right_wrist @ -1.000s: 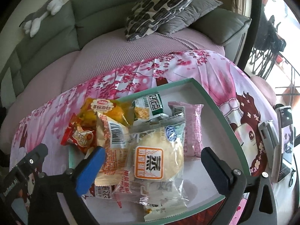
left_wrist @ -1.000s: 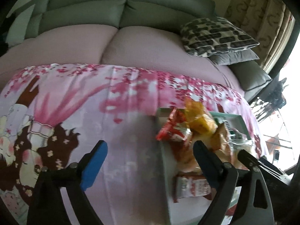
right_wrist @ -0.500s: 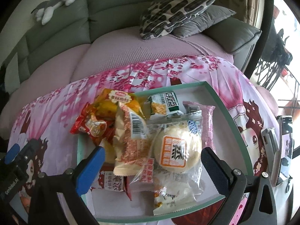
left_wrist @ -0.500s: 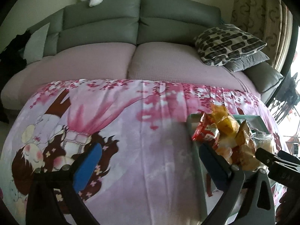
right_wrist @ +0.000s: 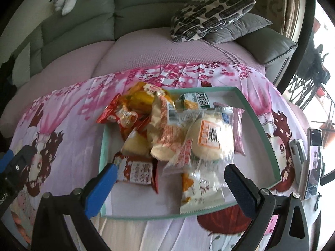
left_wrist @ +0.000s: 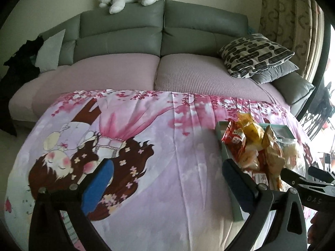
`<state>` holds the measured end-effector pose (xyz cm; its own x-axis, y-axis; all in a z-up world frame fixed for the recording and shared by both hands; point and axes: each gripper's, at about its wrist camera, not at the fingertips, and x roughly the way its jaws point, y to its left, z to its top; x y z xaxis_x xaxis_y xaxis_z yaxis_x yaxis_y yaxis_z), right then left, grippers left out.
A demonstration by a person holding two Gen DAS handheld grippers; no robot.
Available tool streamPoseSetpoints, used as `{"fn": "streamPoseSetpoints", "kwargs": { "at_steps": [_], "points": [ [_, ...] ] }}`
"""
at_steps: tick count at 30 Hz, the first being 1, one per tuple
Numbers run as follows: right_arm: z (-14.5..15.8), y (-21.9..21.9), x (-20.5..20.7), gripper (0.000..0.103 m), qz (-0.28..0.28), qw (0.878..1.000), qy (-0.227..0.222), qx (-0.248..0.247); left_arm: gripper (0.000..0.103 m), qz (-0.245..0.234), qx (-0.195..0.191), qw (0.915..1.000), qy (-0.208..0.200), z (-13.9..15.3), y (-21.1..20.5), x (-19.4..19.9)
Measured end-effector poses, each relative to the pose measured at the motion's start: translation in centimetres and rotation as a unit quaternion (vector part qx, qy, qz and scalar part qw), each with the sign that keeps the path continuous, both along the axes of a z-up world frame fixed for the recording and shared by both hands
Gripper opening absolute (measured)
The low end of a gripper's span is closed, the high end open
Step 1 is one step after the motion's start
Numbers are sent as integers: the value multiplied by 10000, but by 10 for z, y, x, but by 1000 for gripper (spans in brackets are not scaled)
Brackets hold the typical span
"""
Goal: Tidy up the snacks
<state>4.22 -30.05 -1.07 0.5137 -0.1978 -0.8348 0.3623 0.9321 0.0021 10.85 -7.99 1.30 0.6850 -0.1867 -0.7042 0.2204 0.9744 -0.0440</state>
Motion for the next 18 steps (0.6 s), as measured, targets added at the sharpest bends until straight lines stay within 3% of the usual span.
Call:
{"fn": "streamPoseSetpoints", "kwargs": {
  "at_steps": [18],
  "points": [
    [-14,36,-65,103,185,9997,4,-128,103,187,527,9975,432,-8,28,-61]
  ]
}}
